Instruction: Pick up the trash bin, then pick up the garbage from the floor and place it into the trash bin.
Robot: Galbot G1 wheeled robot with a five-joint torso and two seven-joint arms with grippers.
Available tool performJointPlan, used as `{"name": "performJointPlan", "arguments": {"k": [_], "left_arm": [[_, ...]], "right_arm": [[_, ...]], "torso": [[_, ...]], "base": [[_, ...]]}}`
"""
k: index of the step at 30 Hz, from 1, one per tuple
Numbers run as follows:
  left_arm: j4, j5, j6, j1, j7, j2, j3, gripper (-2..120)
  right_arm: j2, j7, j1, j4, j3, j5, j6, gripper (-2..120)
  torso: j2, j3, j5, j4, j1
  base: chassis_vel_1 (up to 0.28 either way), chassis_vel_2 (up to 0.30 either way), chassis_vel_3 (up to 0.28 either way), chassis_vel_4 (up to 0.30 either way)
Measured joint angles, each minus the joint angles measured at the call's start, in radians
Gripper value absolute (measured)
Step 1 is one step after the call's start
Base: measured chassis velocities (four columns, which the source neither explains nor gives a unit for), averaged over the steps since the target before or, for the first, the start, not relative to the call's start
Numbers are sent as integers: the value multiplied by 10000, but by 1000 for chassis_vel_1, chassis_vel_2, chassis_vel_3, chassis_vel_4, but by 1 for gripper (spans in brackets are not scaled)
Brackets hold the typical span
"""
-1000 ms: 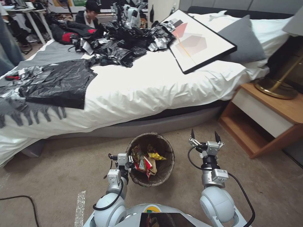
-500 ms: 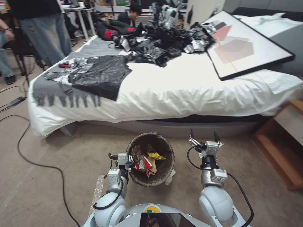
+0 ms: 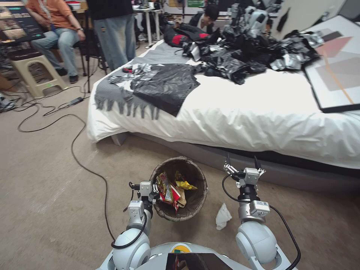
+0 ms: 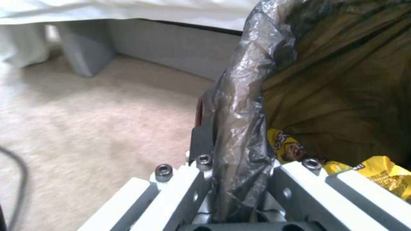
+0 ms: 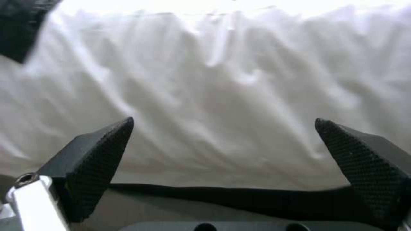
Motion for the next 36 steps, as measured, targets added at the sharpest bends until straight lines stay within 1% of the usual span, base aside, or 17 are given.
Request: {"name": "performJointPlan", "arguments": {"k": [5,8,12,14,22,25,26,29,30,32,33,36], "left_arm": [[27,164,-14,-5,-16,-11,-5,0],[32,180,-14,-16,-12,-29,10,0],[32,180,-14,-24,-11,-35,12,0],[32,180,-14,-26,-12,-35,10,0],[24,181,-14,-2,-12,-11,1,0],[7,169,-14,-16,-14,45,-9,0],[7,169,-14,-16,-14,45,-9,0],[-9,142,-11,-39,-19,107,-13,0],[-9,142,-11,-39,-19,107,-13,0],[-9,135,-7,-54,-22,160,-17,0],[-9,135,-7,-54,-22,160,-17,0],[-31,119,-1,-58,-24,215,-21,0]], "right_arm": [[6,48,-29,5,5,-4,-43,100],[-20,115,-76,67,58,-3,-165,100],[-48,164,-83,86,94,0,-239,100],[-136,196,-101,111,123,40,-307,100],[-589,449,-189,234,142,607,-923,100],[-1013,799,-184,243,125,1546,-1649,100],[-1013,799,-184,243,125,1546,-1649,100],[-1510,1008,-73,65,46,2723,-2231,100],[-1510,1008,-73,65,46,2723,-2231,100],[-1911,1135,42,-287,-203,3506,-2526,100],[-1911,1135,42,-287,-203,3506,-2526,100],[-2370,1174,184,-946,-674,4034,-2650,100]], "torso": [[0,0,0,3,0],[0,0,0,-5,0],[0,0,0,-5,0],[0,0,0,0,0],[0,0,1,-1,0],[0,0,1,-1,0],[0,0,1,-1,0],[0,0,1,0,0],[0,0,1,0,0],[0,0,1,0,0],[0,0,1,0,0],[0,0,2,1,0]], "base": [[68,69,56,74],[0,0,0,0],[0,0,0,0],[0,0,0,0],[0,0,0,0],[0,0,0,0],[0,0,0,0],[0,0,0,0],[0,0,0,0],[0,0,0,0],[0,0,0,0],[0,0,0,0]]}}
